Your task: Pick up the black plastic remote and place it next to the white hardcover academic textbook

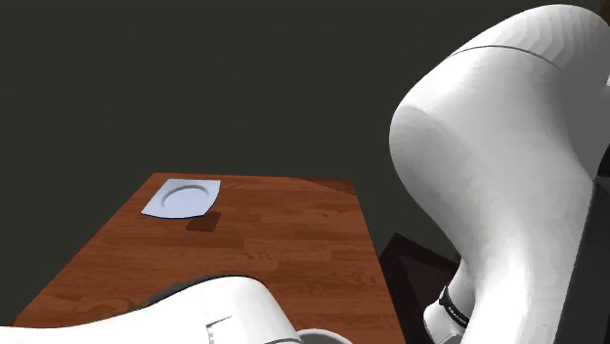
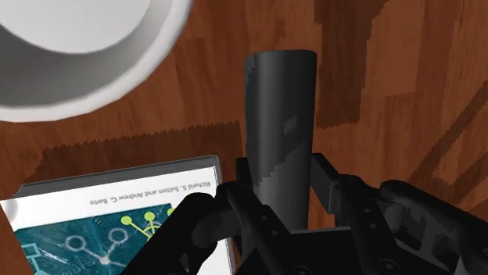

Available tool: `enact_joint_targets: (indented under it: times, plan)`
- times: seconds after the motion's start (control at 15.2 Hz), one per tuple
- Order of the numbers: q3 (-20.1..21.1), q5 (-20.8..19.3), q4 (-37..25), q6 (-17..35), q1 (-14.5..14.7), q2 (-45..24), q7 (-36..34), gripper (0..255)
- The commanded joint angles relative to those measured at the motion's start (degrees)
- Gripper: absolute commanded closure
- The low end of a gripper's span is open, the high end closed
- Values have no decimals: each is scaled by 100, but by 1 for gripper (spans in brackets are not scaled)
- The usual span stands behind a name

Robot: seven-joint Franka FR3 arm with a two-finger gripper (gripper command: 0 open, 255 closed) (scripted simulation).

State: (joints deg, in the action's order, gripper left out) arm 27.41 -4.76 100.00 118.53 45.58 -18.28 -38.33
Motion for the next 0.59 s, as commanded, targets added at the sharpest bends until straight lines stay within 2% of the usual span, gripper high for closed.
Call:
enact_joint_targets:
  times: [0.0, 0.13, 0.53]
  plan:
    - [38, -129, -318, -111, 226, -219, -289, 255]
    - [57, -280, -702, -230, 485, -503, -569, 255]
    - [8, -363, -447, 164, 506, -657, -604, 255]
